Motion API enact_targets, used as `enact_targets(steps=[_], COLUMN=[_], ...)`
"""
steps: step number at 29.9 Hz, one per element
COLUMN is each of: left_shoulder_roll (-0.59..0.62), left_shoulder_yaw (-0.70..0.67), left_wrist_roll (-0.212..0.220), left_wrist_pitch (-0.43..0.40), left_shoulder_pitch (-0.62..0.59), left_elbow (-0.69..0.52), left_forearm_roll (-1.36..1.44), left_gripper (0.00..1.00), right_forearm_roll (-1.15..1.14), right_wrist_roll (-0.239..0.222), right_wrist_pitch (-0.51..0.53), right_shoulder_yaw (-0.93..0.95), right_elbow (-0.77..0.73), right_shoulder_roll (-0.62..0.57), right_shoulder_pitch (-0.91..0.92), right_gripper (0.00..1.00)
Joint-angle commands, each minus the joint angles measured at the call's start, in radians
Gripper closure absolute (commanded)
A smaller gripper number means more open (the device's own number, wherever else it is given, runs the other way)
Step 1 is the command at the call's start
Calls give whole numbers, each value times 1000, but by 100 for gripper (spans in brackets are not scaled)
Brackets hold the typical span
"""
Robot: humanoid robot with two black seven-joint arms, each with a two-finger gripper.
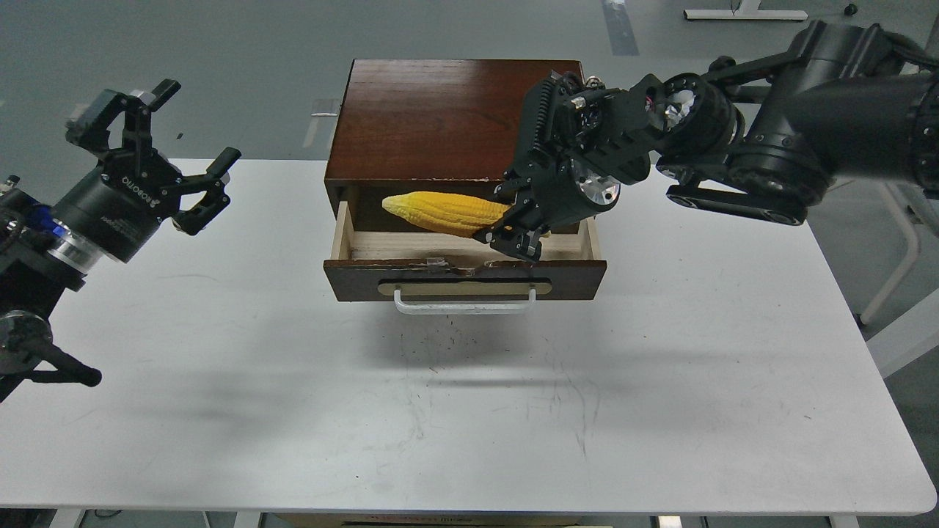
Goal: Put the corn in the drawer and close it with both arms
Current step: 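Lower the corn cob into the open drawer and release it, then withdraw the right gripper up and away from the drawer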
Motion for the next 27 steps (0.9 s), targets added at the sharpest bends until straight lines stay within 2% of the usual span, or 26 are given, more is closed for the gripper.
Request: enact_targets(steps=[1, 7, 11, 14, 15, 17, 23, 27], left_shoulder_roll=[1, 1, 1, 1, 1, -2, -5, -9], left_shoulder_yaw=[0, 0, 0, 0, 2, 2, 3, 6], left_wrist_roll=[0, 0, 0, 0, 0, 0, 0, 0], left_wrist_pitch=[0, 0, 0, 0, 0, 0, 0, 0], left_shoulder_pitch=[0, 0, 0, 0, 0, 0, 0, 0], left_elbow=[0, 0, 0, 0, 0, 0, 0, 0], left_forearm_roll=[1, 1, 1, 1, 3, 4, 6, 9], left_gripper=[1, 1, 1, 1, 1, 1, 1, 1], right_forearm_roll=[1, 5, 19, 48, 95, 192, 554, 688], right_wrist_roll=[0, 0, 0, 0, 0, 0, 0, 0], right_wrist_pitch=[-1, -3, -14, -14, -9, -4, -3, -8], right_shoulder_yaw=[2, 3, 21, 69, 89, 107, 138, 178], right_elbow=[-4, -1, 4, 2, 1, -2, -4, -1], right_shoulder_roll=[1, -2, -9, -42, -64, -88, -218, -309], right_shoulder_pitch=[-7, -1, 17, 45, 54, 71, 60, -24], right_gripper=[29, 23, 23, 14, 7, 5, 3, 3])
